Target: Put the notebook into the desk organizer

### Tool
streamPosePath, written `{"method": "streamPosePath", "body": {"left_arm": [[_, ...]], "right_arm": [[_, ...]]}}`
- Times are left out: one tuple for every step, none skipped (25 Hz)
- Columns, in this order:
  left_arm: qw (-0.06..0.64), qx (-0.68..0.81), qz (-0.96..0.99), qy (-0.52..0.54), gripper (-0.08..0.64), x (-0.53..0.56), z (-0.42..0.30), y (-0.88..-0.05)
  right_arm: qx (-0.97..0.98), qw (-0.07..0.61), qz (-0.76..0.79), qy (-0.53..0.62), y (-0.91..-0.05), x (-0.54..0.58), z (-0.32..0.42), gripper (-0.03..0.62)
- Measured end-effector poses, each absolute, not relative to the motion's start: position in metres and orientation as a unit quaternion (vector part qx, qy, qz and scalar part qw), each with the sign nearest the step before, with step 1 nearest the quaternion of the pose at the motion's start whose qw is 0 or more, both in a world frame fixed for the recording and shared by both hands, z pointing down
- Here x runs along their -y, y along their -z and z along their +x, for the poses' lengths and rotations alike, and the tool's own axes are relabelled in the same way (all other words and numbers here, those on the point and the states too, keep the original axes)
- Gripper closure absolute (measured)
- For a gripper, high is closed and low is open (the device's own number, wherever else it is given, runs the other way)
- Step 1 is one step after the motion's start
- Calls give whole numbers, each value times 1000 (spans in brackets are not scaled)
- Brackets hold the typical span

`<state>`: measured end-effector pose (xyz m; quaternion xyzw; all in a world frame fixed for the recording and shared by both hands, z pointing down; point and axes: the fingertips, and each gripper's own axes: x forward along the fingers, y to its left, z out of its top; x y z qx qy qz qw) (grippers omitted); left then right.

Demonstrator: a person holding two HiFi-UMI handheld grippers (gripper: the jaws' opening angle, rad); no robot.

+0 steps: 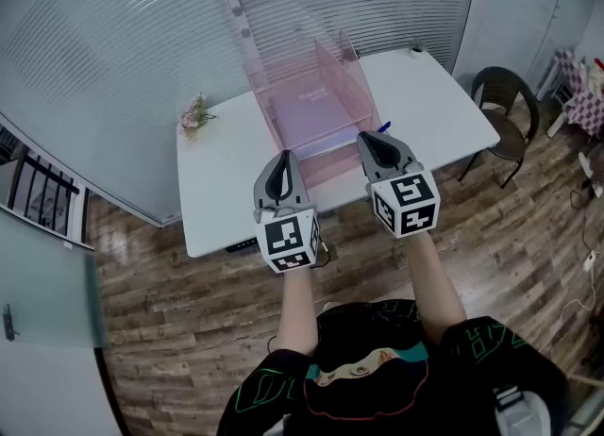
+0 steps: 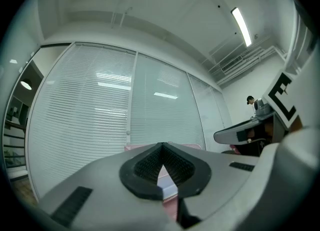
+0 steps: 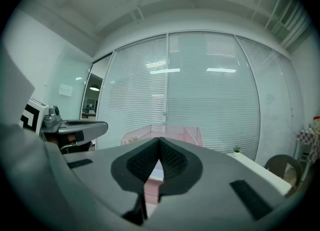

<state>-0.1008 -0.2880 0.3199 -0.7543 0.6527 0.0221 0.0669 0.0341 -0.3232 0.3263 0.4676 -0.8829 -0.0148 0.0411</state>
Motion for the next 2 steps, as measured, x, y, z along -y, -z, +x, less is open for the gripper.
{"method": "streamPosePath", "body": {"left_arm": [[64, -654, -754, -22, 566, 287, -101, -322], [62, -654, -753, -21, 566, 287, -101, -323]], "right_arm": [[882, 42, 470, 16, -327, 322, 35, 591], [881, 44, 472, 16, -328, 321, 36, 591]]}}
